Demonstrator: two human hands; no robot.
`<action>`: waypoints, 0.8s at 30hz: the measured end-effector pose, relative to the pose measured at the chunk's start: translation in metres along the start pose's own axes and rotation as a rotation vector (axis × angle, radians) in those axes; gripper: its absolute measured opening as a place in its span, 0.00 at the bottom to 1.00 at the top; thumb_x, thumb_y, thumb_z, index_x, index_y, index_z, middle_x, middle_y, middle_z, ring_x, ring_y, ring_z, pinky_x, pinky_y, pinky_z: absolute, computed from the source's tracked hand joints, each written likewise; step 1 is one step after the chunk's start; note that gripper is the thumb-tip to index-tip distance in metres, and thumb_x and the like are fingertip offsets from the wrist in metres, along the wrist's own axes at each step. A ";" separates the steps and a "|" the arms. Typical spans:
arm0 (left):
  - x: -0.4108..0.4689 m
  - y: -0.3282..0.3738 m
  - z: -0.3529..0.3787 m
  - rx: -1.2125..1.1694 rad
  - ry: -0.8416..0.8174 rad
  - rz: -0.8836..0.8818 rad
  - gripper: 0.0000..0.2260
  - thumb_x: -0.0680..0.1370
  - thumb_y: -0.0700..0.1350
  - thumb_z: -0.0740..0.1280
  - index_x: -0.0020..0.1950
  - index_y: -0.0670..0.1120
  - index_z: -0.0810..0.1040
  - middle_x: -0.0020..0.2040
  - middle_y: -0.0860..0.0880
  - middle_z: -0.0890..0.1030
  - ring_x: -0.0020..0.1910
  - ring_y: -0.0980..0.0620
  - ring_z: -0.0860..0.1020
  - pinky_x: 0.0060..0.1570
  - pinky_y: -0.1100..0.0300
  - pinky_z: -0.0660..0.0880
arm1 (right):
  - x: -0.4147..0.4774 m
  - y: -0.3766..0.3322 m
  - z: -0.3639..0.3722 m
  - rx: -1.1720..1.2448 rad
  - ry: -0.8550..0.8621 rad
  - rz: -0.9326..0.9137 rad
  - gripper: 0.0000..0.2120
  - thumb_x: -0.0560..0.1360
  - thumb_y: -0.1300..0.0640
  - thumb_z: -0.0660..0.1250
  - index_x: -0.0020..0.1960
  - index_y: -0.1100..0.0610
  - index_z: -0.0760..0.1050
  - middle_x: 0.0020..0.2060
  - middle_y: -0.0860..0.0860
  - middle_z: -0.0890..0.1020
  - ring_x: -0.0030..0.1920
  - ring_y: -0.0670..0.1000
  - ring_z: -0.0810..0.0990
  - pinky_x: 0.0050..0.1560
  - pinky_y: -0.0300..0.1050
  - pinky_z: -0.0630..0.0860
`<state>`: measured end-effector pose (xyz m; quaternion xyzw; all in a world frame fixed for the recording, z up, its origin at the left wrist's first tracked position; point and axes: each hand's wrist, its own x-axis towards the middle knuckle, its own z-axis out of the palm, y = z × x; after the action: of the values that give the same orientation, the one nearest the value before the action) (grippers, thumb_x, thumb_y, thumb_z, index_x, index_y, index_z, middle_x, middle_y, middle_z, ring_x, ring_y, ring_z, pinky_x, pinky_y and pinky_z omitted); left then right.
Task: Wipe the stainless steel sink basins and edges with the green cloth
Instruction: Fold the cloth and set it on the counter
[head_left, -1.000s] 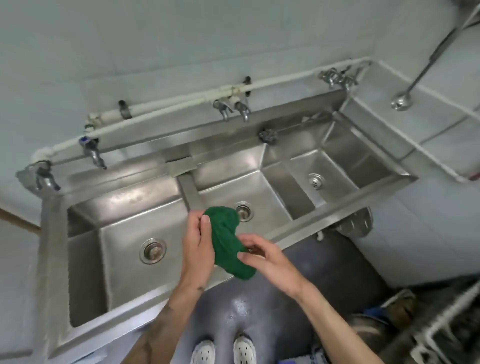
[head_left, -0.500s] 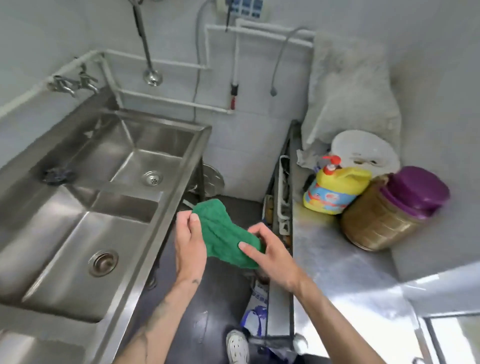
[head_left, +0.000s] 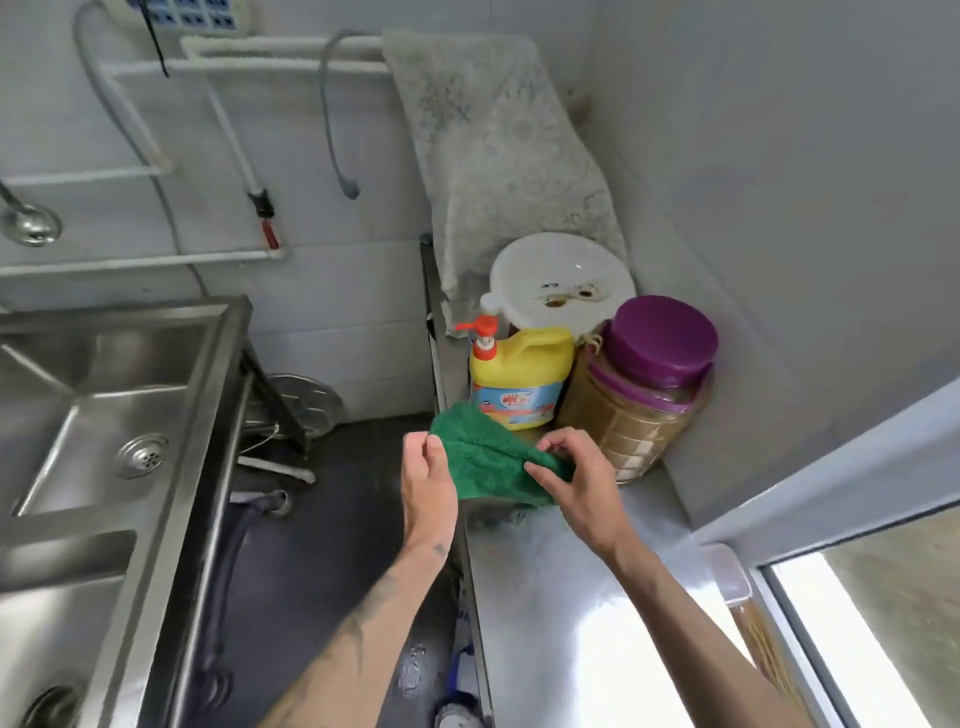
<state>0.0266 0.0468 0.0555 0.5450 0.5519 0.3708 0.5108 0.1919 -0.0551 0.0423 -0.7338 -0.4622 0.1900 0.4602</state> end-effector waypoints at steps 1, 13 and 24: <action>0.008 -0.002 0.011 0.003 0.001 -0.009 0.08 0.88 0.44 0.57 0.52 0.43 0.71 0.41 0.51 0.69 0.39 0.53 0.66 0.37 0.66 0.66 | 0.008 0.008 -0.001 -0.028 0.025 -0.004 0.12 0.75 0.62 0.77 0.52 0.52 0.77 0.48 0.48 0.78 0.51 0.46 0.77 0.52 0.34 0.72; 0.004 -0.088 0.044 0.227 -0.024 -0.247 0.07 0.87 0.44 0.59 0.54 0.42 0.72 0.41 0.48 0.74 0.45 0.44 0.72 0.41 0.53 0.61 | -0.004 0.087 0.019 -0.181 0.061 0.153 0.08 0.75 0.61 0.78 0.52 0.52 0.83 0.47 0.44 0.83 0.46 0.39 0.77 0.51 0.25 0.71; 0.028 -0.125 0.045 0.883 -0.379 0.568 0.24 0.86 0.56 0.55 0.81 0.51 0.69 0.80 0.47 0.70 0.78 0.46 0.69 0.76 0.45 0.68 | -0.036 0.098 0.050 -0.446 -0.042 0.045 0.21 0.85 0.45 0.58 0.71 0.55 0.76 0.67 0.50 0.78 0.68 0.53 0.77 0.69 0.48 0.73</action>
<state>0.0456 0.0508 -0.0791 0.8917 0.3847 0.1227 0.2042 0.1880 -0.0753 -0.0719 -0.8234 -0.4857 0.1086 0.2726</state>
